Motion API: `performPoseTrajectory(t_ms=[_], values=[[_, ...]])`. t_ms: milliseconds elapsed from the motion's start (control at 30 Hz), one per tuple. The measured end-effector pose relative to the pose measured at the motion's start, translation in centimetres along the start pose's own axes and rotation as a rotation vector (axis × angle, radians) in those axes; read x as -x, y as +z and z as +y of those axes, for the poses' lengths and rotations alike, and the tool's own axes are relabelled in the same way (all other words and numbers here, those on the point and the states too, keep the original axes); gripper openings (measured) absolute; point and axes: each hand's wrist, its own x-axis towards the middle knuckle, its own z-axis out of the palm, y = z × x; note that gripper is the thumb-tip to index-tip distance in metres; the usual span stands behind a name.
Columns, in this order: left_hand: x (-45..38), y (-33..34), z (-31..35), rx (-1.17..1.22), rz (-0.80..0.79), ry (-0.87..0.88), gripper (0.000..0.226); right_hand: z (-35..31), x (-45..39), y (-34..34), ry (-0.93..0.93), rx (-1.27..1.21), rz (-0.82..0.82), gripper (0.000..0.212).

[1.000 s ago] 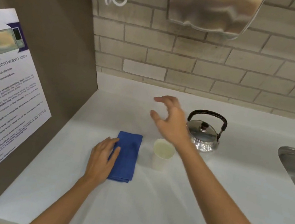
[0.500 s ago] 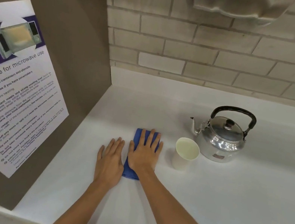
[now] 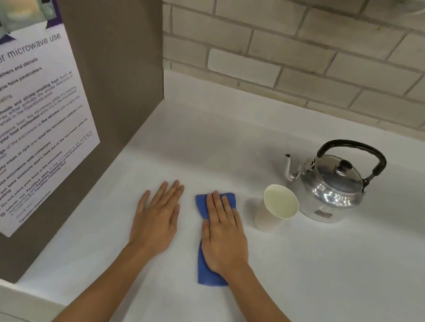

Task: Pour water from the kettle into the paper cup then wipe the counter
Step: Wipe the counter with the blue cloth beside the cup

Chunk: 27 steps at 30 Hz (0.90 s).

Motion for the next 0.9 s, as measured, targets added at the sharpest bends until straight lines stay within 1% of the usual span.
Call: performPoseTrajectory(t_ms=[133, 233, 300, 367, 467, 567, 633, 700, 833, 900], values=[[0.1, 0.0, 0.4, -0.023, 0.007, -0.025, 0.052, -0.8, -6.5, -0.5, 0.137, 0.024, -0.032, 0.058], [0.1, -0.1, 0.5, -0.023, 0.001, -0.045, 0.052, -1.6, -8.4, -0.5, 0.098, 0.050, -0.088, 0.056], [0.1, -0.1, 0.5, -0.025, -0.008, -0.045, 0.052, -1.8, -6.9, -0.3, 0.047, 0.053, -0.098, 0.056], [0.2, -0.2, 0.4, -0.024, -0.013, -0.041, 0.052, -1.8, -4.3, 0.0, 0.002, 0.052, -0.066, 0.056], [0.2, -0.2, 0.4, -0.038, -0.017, -0.037, 0.053, -0.5, -2.2, -0.3, -0.024, 0.034, -0.069, 0.056], [0.2, -0.3, 0.5, -0.032, -0.027, -0.038, 0.052, -0.2, -3.6, -0.5, 0.043, 0.062, -0.063, 0.056], [0.2, -0.3, 0.6, -0.024, -0.026, -0.041, 0.052, -1.2, -4.6, -0.3, 0.118, 0.077, -0.067, 0.057], [0.2, -0.3, 0.6, -0.031, -0.027, -0.039, 0.052, -2.5, -4.3, 0.0, 0.134, 0.074, -0.066, 0.057], [0.3, -0.5, 0.6, -0.003, -0.025, -0.042, 0.051, -3.1, 1.1, -0.2, 0.028, 0.025, -0.036, 0.057], [1.0, -0.6, 1.3, 0.038, -0.018, -0.048, 0.051, -2.1, 4.4, -0.7, 0.015, 0.029, -0.021, 0.058]])
